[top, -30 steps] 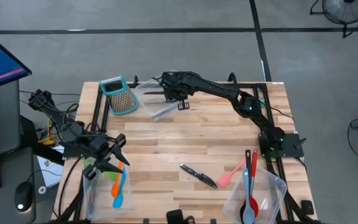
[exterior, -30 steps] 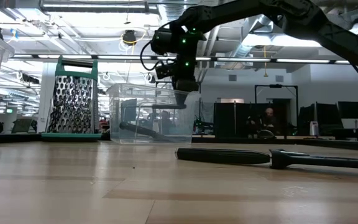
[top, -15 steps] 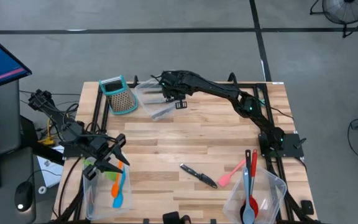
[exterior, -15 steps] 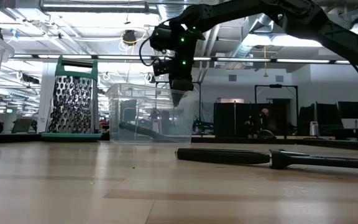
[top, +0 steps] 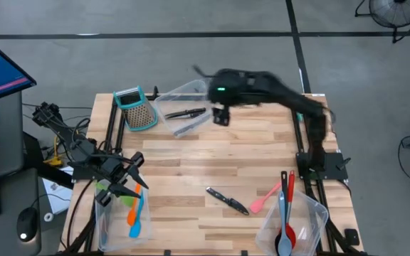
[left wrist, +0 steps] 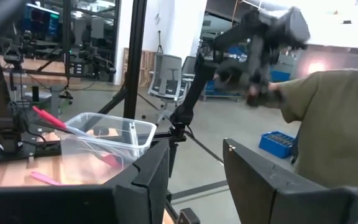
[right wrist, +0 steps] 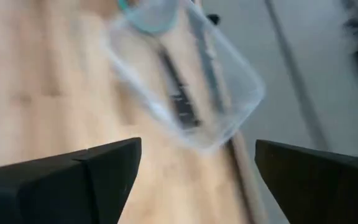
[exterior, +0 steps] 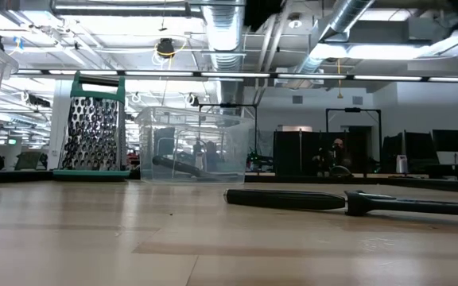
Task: Pick & Place Kitchen Items
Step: Put the black knife into the top transparent bin
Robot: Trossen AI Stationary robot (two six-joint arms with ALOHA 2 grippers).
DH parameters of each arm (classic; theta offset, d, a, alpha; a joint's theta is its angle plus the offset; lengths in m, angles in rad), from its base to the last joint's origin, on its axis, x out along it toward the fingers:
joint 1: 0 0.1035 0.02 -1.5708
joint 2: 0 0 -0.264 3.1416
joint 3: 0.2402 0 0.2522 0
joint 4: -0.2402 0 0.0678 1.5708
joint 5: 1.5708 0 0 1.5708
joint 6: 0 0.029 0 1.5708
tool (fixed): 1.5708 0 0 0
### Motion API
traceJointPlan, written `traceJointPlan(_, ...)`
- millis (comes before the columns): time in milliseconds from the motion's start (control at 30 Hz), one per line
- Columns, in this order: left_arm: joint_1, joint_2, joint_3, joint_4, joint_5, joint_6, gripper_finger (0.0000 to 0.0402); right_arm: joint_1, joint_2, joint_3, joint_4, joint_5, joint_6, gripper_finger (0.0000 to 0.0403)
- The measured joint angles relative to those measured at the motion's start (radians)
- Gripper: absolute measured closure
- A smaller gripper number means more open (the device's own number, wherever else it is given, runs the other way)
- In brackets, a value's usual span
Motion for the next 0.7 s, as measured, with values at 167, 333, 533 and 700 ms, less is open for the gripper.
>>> traceJointPlan(167,0.000,0.000,0.000,0.002,-0.015,0.023,0.0270,0.148,-0.102,-0.001,-0.169,-0.030,0.286,0.0097)
traceJointPlan(333,0.000,0.000,0.000,0.003,-0.016,0.021,0.0270,0.348,-0.096,-0.089,-0.216,-0.015,0.535,0.0097)
traceJointPlan(533,0.000,0.000,0.000,0.004,-0.016,0.019,0.0270,0.567,0.004,-0.299,-0.192,-0.028,0.735,0.0097)
traceJointPlan(700,0.000,0.000,0.000,0.009,-0.016,0.012,0.0270,0.666,0.063,-0.452,-0.004,-0.094,0.866,0.0097)
